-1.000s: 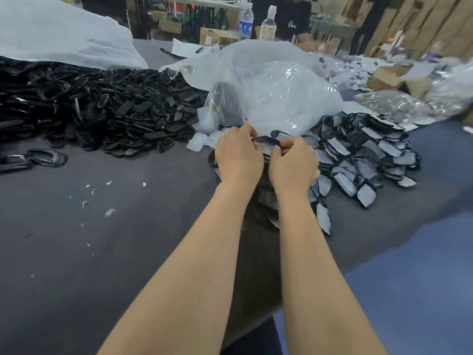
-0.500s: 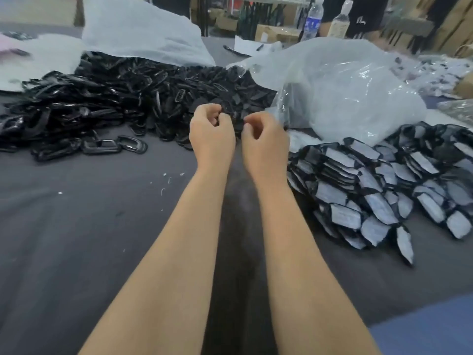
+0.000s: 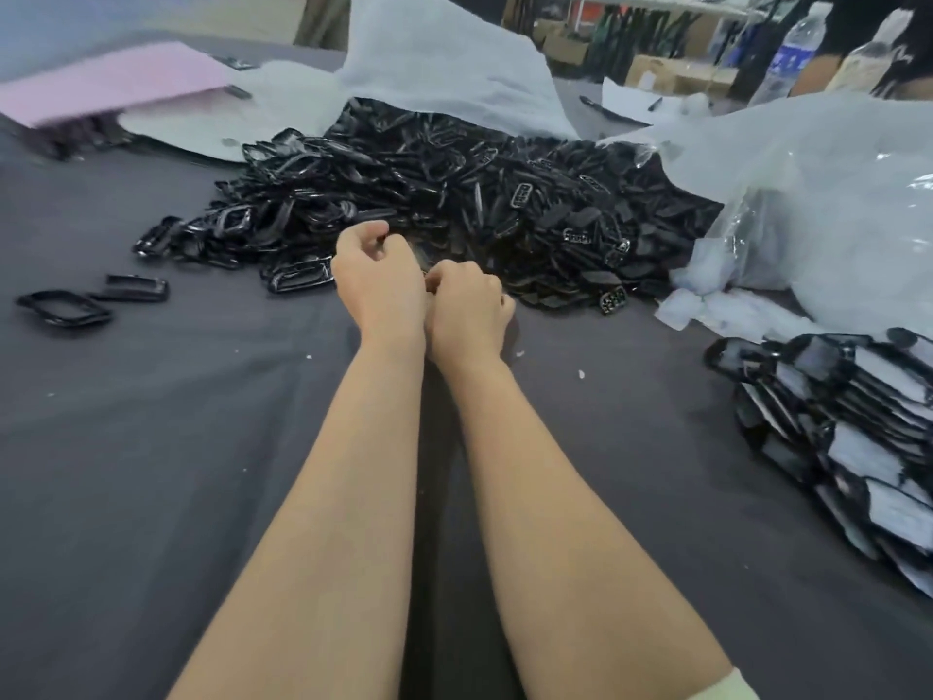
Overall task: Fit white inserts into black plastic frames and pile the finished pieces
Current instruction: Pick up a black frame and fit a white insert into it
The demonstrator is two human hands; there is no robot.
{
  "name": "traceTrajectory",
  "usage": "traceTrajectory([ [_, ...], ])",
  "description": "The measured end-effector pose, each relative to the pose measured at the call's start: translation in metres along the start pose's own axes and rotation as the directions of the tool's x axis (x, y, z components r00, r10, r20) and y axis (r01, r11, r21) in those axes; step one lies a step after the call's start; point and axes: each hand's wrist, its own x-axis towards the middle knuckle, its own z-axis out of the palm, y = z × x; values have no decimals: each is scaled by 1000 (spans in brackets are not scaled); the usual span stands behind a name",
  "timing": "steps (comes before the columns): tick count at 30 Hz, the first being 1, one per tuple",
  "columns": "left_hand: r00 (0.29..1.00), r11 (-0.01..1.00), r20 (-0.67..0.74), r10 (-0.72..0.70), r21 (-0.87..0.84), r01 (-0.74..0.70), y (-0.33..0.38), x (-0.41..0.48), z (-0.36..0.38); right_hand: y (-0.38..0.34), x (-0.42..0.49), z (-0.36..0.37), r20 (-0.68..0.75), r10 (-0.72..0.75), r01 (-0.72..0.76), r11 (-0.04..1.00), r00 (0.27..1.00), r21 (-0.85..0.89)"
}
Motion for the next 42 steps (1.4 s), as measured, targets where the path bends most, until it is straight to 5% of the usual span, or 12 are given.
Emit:
traceTrajectory([
  [6, 991, 987, 135, 10, 155, -31, -3, -9, 5, 13, -2, -13, -95, 42, -6, 935, 995, 355],
  [11, 875, 972, 482, -41, 223, -77, -1, -37, 24, 41, -7, -47, -229, 129, 30, 812, 965, 584],
  [16, 921, 993, 387, -47, 122, -1, -11, -51, 31, 69, -16, -66, -58, 131, -19, 519, 990, 854],
  [20, 950, 991, 290, -116, -31, 130, -15, -52, 21, 93, -22, -69, -222, 148, -51, 918, 964, 392],
  [25, 938, 999, 343, -40, -13, 47, -21, -53, 5, 86, -17, -51, -72, 129, -135, 987, 989, -92],
  [38, 941, 998, 337, 39, 33, -54, -26, -55, 6, 82, -19, -47, -245, 215, -241, 967, 945, -78],
  [42, 937, 999, 348, 22, 20, -31, -26, -55, 8, 88, -26, -49, -334, 205, -151, 972, 920, 180],
])
